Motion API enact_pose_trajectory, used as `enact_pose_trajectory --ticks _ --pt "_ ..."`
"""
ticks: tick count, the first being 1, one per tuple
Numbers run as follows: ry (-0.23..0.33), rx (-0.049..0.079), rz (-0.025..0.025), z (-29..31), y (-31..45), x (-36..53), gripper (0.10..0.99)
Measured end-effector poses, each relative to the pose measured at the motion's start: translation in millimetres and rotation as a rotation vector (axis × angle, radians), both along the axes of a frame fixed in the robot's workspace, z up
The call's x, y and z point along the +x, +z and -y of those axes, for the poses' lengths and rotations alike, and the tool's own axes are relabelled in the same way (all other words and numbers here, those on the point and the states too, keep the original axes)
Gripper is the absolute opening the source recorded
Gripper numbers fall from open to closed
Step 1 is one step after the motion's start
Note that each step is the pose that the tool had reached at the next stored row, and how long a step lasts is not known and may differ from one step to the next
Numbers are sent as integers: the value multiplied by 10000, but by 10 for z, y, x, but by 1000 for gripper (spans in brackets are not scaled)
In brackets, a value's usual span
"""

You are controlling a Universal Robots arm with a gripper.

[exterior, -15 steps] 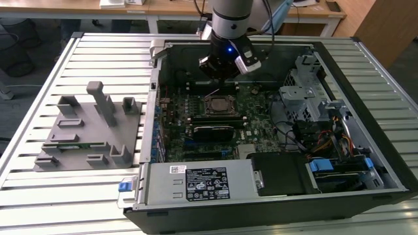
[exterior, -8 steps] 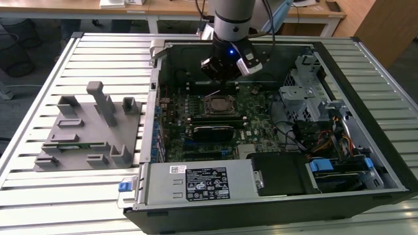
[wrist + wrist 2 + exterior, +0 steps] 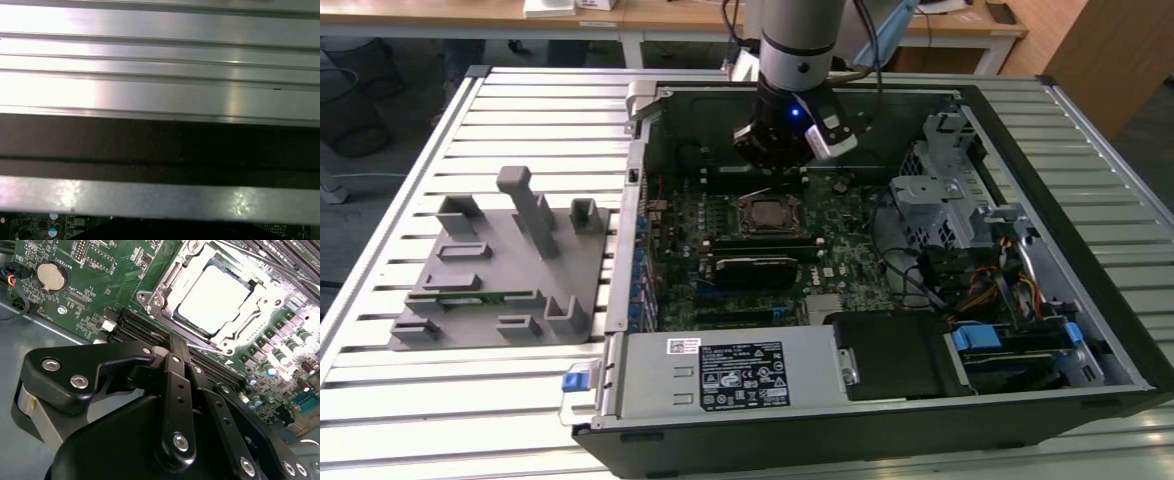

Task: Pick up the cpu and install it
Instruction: 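Install the first cpu locking lever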

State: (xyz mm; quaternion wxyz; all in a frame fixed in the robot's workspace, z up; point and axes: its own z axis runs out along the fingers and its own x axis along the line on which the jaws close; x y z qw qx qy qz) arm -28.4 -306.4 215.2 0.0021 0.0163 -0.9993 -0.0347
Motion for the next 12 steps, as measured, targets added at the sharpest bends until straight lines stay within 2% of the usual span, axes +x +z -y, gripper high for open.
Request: enact_pose_trajectory --ticks 12 --pt "0 -36 -1 0 -108 17 106"
